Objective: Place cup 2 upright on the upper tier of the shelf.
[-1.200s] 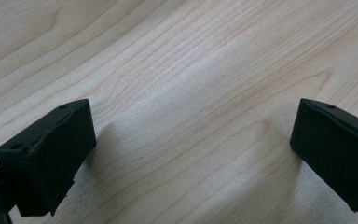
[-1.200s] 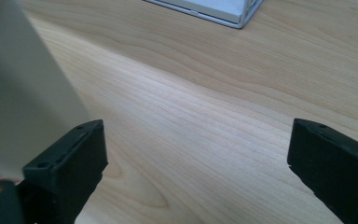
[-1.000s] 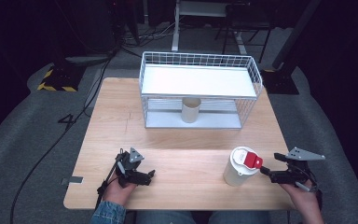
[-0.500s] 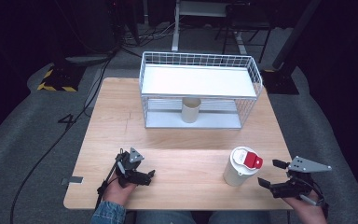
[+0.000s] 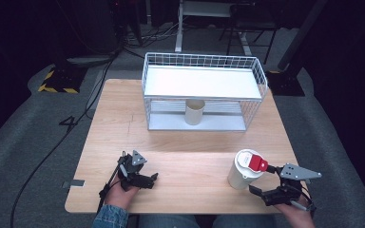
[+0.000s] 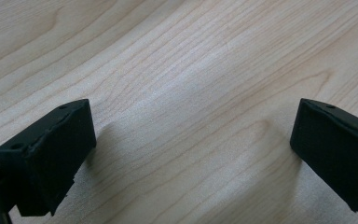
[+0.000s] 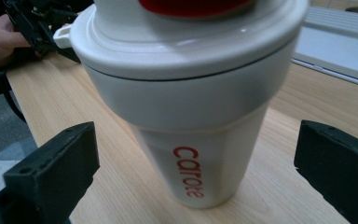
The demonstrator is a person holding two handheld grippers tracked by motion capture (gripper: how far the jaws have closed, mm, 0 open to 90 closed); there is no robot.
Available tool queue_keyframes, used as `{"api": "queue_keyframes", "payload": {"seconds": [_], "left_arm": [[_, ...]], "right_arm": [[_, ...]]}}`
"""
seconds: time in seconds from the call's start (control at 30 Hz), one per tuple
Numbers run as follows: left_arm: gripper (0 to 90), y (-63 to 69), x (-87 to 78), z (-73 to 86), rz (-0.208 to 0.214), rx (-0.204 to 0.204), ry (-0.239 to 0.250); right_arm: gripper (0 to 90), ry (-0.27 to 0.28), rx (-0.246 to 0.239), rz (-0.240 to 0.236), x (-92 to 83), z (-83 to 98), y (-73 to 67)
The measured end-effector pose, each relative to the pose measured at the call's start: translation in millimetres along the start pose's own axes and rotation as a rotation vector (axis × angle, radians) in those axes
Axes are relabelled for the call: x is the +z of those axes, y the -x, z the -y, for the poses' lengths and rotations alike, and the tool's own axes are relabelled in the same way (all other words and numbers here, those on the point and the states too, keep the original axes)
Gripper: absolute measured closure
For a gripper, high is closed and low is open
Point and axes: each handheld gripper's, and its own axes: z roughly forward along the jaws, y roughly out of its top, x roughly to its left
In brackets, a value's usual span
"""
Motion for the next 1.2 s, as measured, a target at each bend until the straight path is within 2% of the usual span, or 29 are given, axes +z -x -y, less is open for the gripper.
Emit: {"api": "queue_keyframes", "payload": {"seconds": [0.23, 0.5, 0.63, 0.67, 0.73, 0.83, 0.93, 1.2], "left_arm": [[0.6, 0.0, 0.0, 0.0, 0.0, 0.0, 0.0], [0.6, 0.0, 0.0, 0.1, 0.0, 0.0, 0.0], [0.6, 0.0, 0.0, 0.1, 0.0, 0.001, 0.0], [0.7, 0.4, 0.1, 0.2, 0.0, -0.005, 0.001], [0.7, 0.6, -0.6, 0.4, -0.004, -0.001, -0.002], [0.7, 1.1, -0.8, 0.6, -0.005, -0.003, -0.002], [0.6, 0.9, -1.0, 0.6, -0.007, 0.0, -0.004], [0.6, 1.0, -0.9, 0.6, -0.006, -0.001, -0.004]], "right_arm": [[0.3, 0.039, 0.0, -0.01, 16.4, 5.5, -3.2], [0.3, 0.101, 0.001, 0.041, 32.8, 10.3, -10.0], [3.7, 0.126, 0.003, 0.079, 37.5, 13.2, -10.0], [5.0, 0.14, 0.016, 0.096, 39.5, 14.4, -8.9], [7.2, 0.155, 0.018, 0.082, 40.7, 14.9, -8.0], [10.4, 0.157, 0.0, 0.08, 43.2, 14.9, -9.2], [11.9, 0.152, -0.02, 0.1, 43.9, 15.1, -10.6], [12.8, 0.135, -0.024, 0.117, 43.1, 13.7, -12.5]]}}
